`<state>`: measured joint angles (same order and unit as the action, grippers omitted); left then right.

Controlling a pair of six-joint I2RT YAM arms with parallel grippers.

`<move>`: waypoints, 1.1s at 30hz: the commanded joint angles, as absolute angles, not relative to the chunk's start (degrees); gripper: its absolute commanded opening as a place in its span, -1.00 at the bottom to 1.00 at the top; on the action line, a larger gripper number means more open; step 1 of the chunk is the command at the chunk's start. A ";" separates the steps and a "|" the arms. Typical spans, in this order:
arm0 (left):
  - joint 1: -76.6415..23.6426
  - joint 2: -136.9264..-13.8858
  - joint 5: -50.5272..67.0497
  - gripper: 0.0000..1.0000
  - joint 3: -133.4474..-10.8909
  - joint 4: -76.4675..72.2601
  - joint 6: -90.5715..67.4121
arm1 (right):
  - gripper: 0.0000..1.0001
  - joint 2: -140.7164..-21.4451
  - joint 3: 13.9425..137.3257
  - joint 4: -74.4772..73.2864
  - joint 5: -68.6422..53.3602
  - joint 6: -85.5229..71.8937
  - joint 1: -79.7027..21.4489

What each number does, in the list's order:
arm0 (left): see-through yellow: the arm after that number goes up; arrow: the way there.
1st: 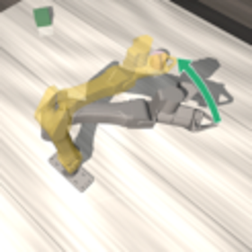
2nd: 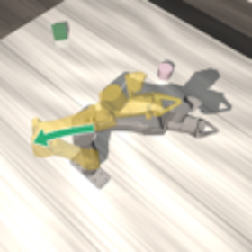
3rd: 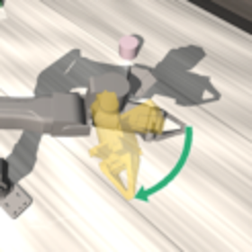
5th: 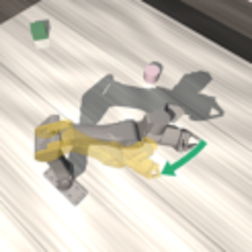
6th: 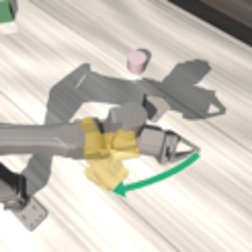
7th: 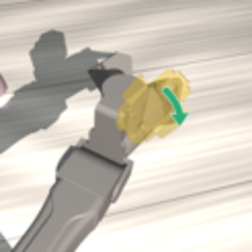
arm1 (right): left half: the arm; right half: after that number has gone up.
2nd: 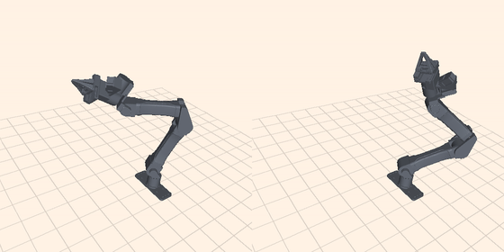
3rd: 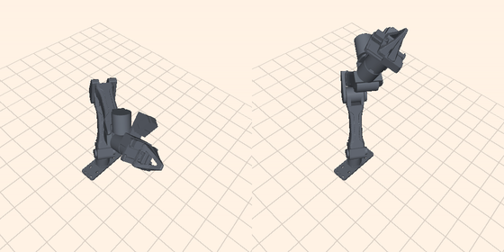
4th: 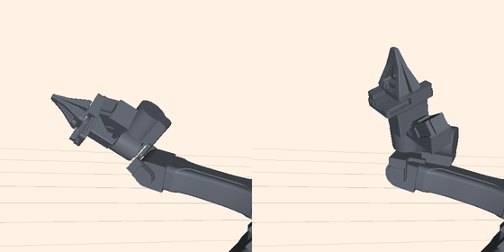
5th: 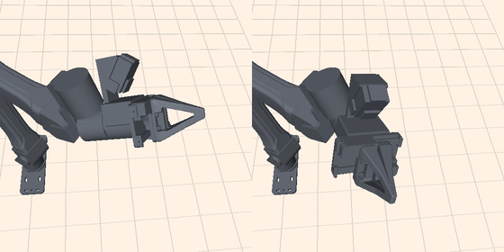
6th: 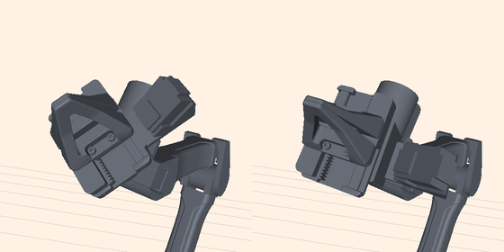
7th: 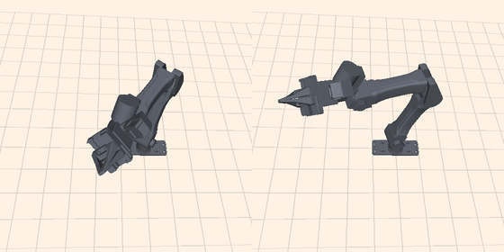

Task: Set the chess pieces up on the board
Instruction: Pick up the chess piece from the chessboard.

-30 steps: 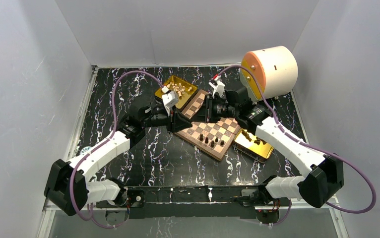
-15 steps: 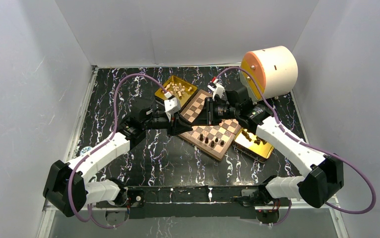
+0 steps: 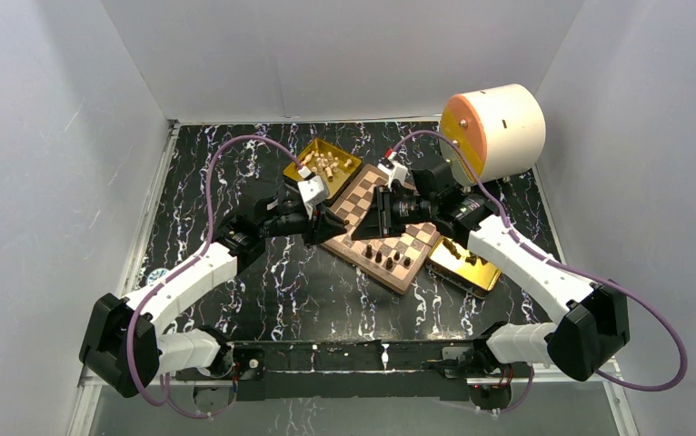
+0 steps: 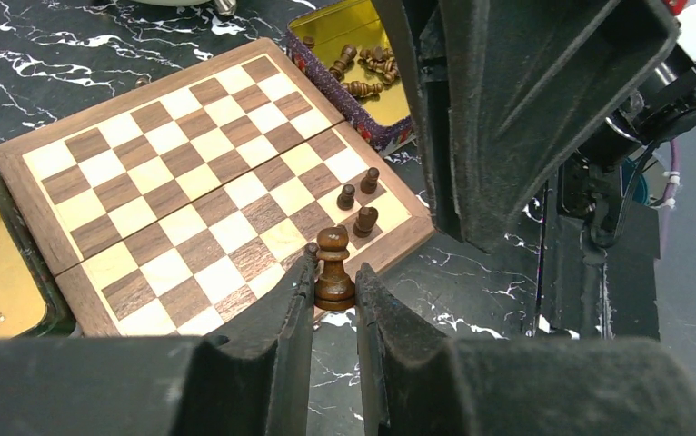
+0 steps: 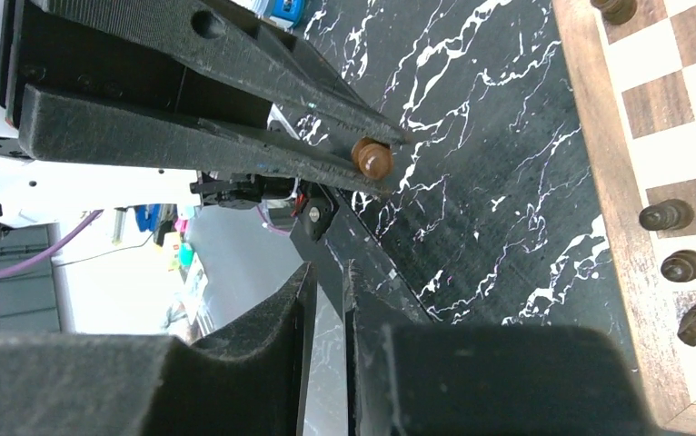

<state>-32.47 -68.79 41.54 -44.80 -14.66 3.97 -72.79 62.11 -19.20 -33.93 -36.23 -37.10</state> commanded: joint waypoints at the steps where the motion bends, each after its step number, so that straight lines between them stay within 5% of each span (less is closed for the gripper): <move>1: -32.48 -68.21 40.41 -1.00 -44.82 -14.41 5.56 | -0.46 -72.99 61.92 -17.14 -37.53 -36.97 -36.70; 12: -32.82 -67.24 47.42 -1.00 -43.24 -14.68 8.89 | -0.25 -75.11 63.77 -17.49 -33.87 -39.11 -36.08; 22: -33.65 -67.85 49.18 -1.00 -43.15 -14.58 9.55 | -0.24 -78.01 63.81 -14.63 -37.83 -40.05 -36.08; 28: -34.05 -68.10 49.67 -1.00 -43.24 -13.88 9.97 | -0.28 -78.34 63.22 -11.46 -38.67 -42.18 -36.04; 33: -34.26 -68.07 49.43 -1.00 -43.24 -13.89 10.02 | -0.52 -78.71 63.08 -11.59 -39.08 -42.28 -36.06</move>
<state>-33.74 -68.82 47.97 -43.53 -13.91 9.04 -78.50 62.02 -15.00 -36.95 -41.67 -36.32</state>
